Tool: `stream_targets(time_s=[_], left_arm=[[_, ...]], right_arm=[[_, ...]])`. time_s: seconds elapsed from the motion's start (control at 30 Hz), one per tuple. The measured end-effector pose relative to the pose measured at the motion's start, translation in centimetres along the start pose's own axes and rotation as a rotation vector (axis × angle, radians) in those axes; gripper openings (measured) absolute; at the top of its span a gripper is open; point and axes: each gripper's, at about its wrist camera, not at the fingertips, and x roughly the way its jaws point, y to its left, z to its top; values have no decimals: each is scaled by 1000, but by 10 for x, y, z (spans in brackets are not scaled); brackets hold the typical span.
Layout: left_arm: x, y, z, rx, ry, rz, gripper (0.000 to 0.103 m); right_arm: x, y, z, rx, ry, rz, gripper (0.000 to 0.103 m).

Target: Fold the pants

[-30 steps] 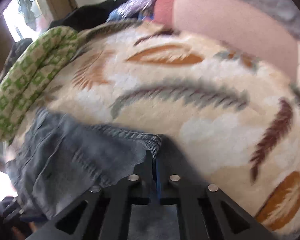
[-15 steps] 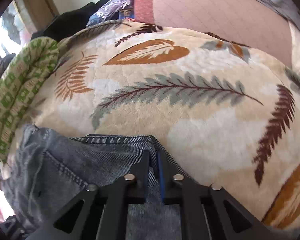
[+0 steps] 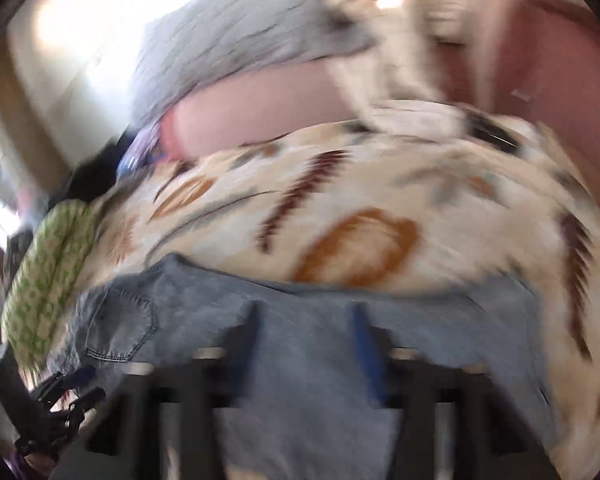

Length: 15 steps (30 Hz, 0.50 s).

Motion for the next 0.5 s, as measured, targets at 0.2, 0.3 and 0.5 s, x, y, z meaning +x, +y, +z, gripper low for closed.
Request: stream_targets(time_s=[0.2,0.3,0.5], left_arm=[[10,-21,-3,60,-2,8,67],[16,-31,-3,46,41,1,68],[12,-73,16,45,61,-32,68]], right_arm=[[-55,-75,-53,230,-53,26,67],[-70,-106,-69,372,-57,81,67],[-76,-137,-87,572,-90,228,67]])
